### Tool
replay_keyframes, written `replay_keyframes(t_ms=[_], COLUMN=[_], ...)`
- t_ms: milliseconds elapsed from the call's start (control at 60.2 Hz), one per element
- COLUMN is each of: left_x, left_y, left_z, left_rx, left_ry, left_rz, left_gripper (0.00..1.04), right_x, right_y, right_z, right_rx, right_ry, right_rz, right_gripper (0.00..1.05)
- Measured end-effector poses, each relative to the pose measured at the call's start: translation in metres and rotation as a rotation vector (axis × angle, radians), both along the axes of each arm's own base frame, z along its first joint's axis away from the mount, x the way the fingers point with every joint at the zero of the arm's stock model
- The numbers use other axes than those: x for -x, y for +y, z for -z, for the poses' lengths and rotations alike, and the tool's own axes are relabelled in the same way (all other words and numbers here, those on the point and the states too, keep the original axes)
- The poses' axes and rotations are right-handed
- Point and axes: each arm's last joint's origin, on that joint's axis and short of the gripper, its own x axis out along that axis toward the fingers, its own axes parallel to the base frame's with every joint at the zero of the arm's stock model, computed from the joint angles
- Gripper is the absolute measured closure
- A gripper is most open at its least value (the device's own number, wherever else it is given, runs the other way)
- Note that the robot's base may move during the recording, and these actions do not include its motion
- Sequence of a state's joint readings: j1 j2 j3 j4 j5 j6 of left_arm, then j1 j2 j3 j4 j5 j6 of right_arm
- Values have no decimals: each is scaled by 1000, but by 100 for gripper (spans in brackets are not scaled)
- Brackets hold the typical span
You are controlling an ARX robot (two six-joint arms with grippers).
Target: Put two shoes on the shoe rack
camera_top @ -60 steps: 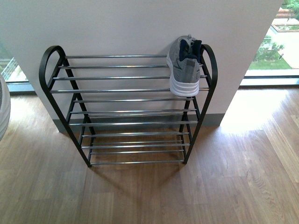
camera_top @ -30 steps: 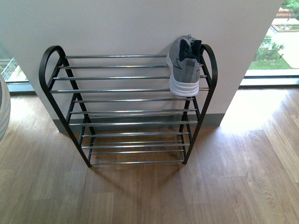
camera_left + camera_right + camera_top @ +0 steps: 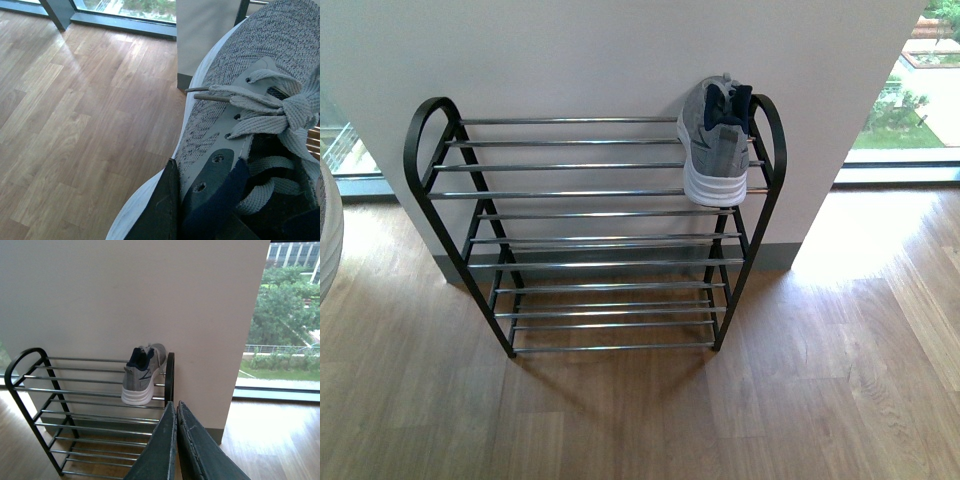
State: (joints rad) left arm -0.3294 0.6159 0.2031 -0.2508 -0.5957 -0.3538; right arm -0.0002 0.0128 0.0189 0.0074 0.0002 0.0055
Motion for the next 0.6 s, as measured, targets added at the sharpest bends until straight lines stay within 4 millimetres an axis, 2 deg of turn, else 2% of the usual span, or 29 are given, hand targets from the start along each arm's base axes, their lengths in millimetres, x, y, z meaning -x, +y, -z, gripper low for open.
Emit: replay_keyframes(t_ms=[498,598], left_x=[0,0], left_y=[0,0], left_z=[0,0], left_rx=[0,0], left_ry=[0,0], left_rz=[1,1], left_gripper=[103,103], right_x=[0,0], right_y=[0,0], right_z=[0,0], right_rx=[0,2], right_ry=[-2,-2], right_rz=[0,0], right_gripper=[103,89])
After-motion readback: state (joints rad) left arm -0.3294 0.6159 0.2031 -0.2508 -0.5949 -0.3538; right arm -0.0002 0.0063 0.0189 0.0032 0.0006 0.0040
